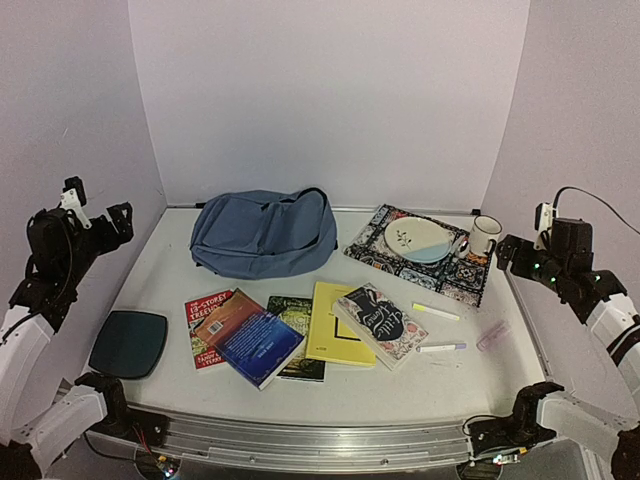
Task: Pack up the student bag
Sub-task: Pick up the student bag from the corner of the board.
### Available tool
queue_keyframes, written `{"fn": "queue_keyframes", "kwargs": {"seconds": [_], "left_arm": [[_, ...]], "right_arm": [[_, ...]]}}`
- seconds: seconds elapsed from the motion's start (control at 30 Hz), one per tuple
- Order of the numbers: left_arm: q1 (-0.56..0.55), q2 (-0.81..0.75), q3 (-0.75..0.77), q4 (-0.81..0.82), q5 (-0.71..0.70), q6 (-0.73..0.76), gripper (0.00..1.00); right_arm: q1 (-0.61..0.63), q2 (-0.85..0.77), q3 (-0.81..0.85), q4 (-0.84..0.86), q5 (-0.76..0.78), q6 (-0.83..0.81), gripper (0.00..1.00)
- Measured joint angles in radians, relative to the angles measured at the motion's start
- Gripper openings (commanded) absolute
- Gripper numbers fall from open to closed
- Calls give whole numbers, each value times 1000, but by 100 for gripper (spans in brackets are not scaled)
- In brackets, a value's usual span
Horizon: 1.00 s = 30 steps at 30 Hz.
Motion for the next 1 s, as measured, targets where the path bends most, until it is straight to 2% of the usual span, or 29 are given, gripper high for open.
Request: {"fn": "queue_keyframes", "kwargs": {"seconds": [0.33,0.67,1.0], "left_arm": [[0,114,5,2,114,-4,100],[-12,532,141,-7,331,-19,100],[-228,1037,484,-11,327,-21,99]], "right_arm": [[0,52,0,1,-66,11,98],[0,174,3,3,-164,7,98],[0,200,2,50,-240,-23,98]]}}
